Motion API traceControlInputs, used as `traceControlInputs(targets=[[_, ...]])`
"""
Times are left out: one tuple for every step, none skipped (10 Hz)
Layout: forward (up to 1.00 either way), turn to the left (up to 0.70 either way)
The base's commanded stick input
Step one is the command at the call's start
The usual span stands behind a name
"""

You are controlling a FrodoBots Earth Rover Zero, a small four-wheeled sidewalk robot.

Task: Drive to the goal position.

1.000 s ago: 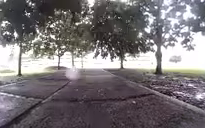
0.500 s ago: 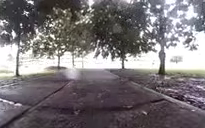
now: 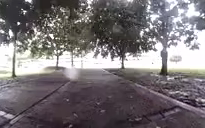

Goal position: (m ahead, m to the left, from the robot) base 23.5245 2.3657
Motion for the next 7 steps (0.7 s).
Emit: traceControlInputs(targets=[[0.7, 0.0], [0.7, 0.0], [0.7, 0.0], [0.7, 0.0], [0.7, 0.0], [0.7, 0.0], [0.7, 0.0]])
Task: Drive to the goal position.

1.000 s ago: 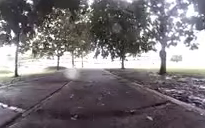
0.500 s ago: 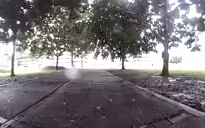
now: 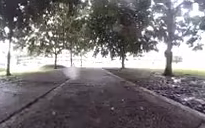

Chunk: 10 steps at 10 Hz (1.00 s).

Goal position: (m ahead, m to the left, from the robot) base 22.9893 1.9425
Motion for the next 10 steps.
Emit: traceControlInputs(targets=[[0.7, 0.0], [0.7, 0.0], [0.7, 0.0], [0.7, 0.0], [0.7, 0.0], [0.7, 0.0], [0.7, 0.0], [0.7, 0.0], [0.7, 0.0], [0.7, 0.0]])
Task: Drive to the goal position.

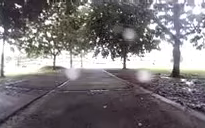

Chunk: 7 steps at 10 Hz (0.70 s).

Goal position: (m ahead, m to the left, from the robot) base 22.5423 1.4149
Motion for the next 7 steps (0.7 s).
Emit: traceControlInputs(targets=[[0.7, 0.0], [0.7, 0.0], [0.7, 0.0], [0.7, 0.0], [0.7, 0.0], [0.7, 0.0], [0.7, 0.0]])
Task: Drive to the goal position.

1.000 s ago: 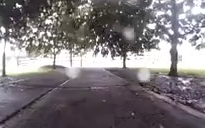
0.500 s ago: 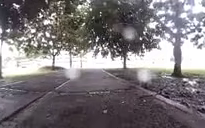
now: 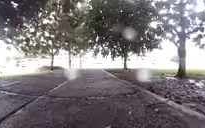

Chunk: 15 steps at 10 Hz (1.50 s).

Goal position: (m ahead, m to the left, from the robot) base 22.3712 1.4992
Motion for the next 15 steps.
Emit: traceControlInputs(targets=[[0.7, 0.0], [0.7, 0.0], [0.7, 0.0], [0.7, 0.0], [0.7, 0.0], [0.7, 0.0], [0.7, 0.35], [0.7, 0.31], [0.7, 0.13], [0.7, 0.0], [0.7, 0.0], [0.7, 0.0], [0.7, 0.0], [0.7, 0.0], [0.7, 0.0]])
